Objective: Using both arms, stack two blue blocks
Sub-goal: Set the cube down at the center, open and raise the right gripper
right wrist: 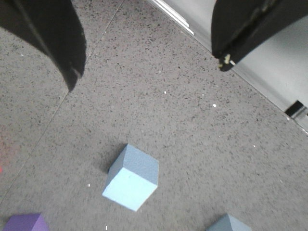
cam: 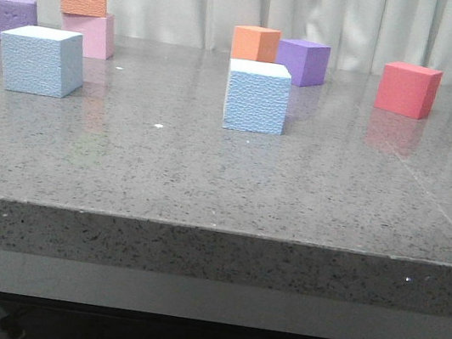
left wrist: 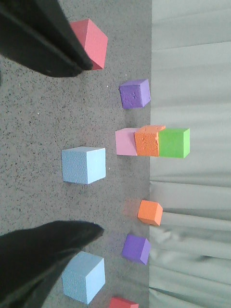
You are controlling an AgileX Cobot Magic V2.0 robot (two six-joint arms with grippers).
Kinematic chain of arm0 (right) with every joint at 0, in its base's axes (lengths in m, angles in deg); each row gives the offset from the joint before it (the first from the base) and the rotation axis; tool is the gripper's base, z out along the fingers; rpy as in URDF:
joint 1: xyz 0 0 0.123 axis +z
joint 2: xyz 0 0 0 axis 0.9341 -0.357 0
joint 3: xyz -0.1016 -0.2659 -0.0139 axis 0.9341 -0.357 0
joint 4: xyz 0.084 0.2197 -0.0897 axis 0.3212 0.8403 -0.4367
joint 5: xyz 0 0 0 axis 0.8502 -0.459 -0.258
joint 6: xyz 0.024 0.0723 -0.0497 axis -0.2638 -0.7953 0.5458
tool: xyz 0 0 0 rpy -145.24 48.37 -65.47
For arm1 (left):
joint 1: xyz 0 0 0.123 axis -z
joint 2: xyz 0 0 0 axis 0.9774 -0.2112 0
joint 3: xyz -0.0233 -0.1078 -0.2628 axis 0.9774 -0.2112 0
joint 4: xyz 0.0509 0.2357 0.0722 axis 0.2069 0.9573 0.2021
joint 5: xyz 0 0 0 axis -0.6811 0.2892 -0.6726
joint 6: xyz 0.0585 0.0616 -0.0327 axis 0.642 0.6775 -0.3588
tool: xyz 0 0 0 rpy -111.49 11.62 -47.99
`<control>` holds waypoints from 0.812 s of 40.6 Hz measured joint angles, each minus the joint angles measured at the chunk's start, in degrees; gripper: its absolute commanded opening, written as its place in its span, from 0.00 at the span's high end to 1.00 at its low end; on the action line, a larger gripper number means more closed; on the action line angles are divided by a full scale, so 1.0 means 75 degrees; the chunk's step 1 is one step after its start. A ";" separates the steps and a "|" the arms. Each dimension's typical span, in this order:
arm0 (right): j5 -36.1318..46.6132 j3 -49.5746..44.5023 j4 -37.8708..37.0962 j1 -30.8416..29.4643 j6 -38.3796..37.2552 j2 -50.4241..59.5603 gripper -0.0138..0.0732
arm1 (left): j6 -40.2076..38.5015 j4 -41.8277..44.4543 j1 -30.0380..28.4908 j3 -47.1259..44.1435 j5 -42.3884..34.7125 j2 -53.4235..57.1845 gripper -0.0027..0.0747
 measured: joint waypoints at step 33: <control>0.0267 -0.1408 -0.0079 -0.0017 0.0012 0.1291 0.21 | 0.0366 -0.0001 0.0000 0.1392 0.1254 -0.1950 0.19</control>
